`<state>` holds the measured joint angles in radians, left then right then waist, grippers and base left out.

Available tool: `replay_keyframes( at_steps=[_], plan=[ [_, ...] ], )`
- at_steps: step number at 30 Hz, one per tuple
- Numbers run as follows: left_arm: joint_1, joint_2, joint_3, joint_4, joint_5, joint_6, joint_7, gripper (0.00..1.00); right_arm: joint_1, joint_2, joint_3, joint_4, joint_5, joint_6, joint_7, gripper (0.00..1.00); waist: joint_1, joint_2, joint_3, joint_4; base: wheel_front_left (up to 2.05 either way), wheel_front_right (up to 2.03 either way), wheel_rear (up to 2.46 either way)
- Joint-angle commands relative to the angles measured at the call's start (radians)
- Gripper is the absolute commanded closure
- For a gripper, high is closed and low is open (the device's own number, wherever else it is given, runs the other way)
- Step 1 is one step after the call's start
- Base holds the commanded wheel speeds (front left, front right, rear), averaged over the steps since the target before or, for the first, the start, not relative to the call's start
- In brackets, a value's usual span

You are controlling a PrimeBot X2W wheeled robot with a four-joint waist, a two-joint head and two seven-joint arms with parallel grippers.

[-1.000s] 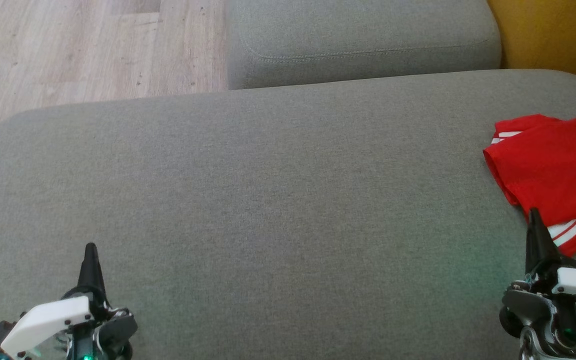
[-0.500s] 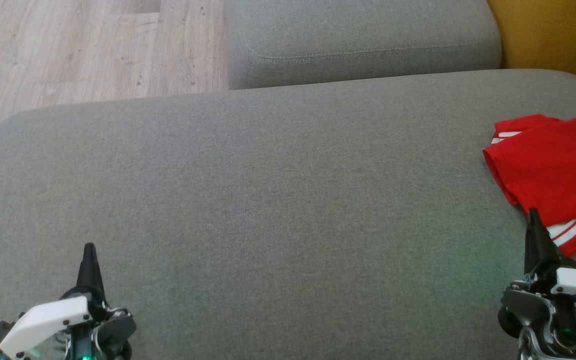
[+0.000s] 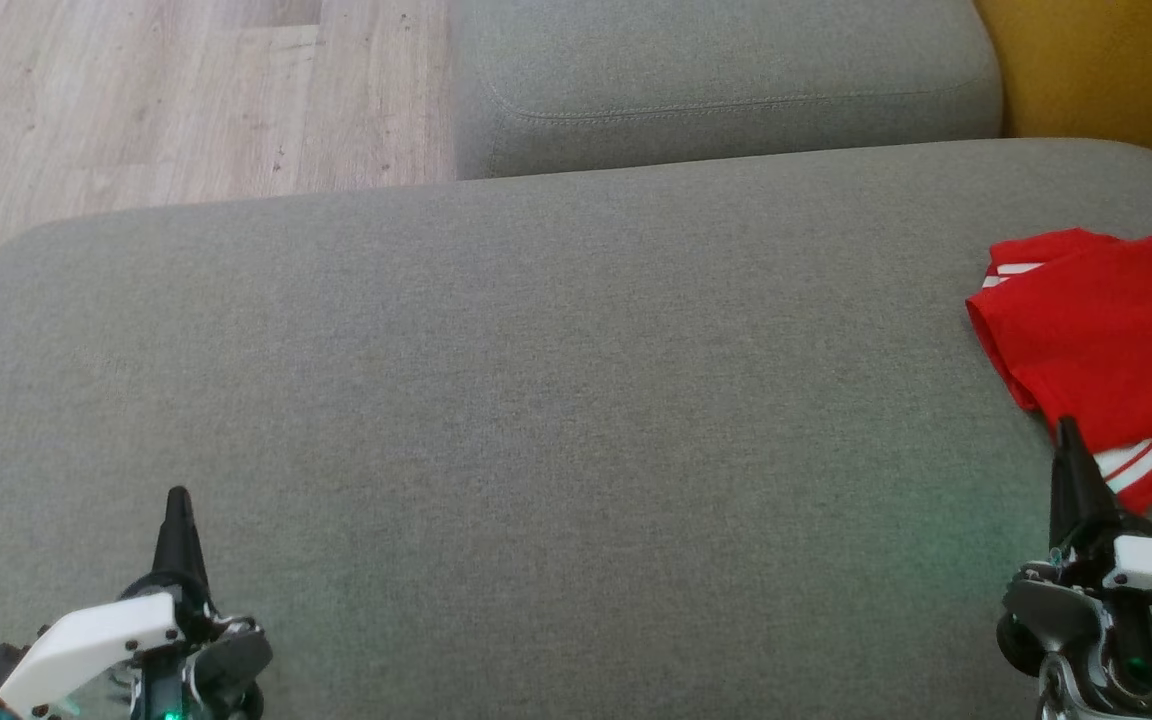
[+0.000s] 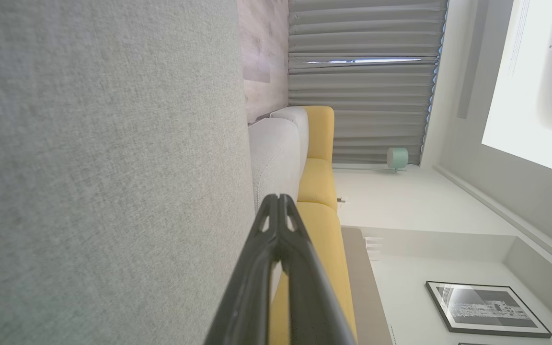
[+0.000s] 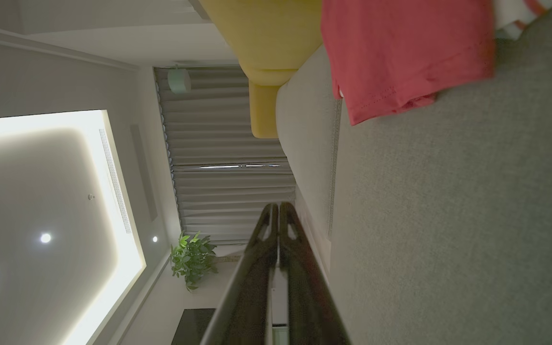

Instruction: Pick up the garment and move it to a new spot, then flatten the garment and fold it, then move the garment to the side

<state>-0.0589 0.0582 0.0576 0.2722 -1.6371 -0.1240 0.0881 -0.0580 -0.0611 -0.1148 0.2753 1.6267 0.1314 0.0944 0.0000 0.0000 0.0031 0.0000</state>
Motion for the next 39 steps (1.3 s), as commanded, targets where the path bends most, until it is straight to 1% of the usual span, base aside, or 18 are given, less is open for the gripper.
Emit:
replay_keyframes(
  at_steps=[1,39],
  plan=[
    [-0.047,0.008,0.034,-0.028,0.01,-0.007,0.007,1.0,-0.048,-0.001,0.017,-0.031,-0.005,-0.001,0.006,1.0,0.0,0.0,0.0,0.0,0.0,0.0,0.0],
    [-0.048,0.002,0.043,-0.028,0.018,-0.007,0.015,1.0,-0.049,0.004,0.01,-0.031,-0.011,-0.001,0.012,1.0,0.0,0.0,0.0,0.0,0.0,0.0,0.0]
  ],
)
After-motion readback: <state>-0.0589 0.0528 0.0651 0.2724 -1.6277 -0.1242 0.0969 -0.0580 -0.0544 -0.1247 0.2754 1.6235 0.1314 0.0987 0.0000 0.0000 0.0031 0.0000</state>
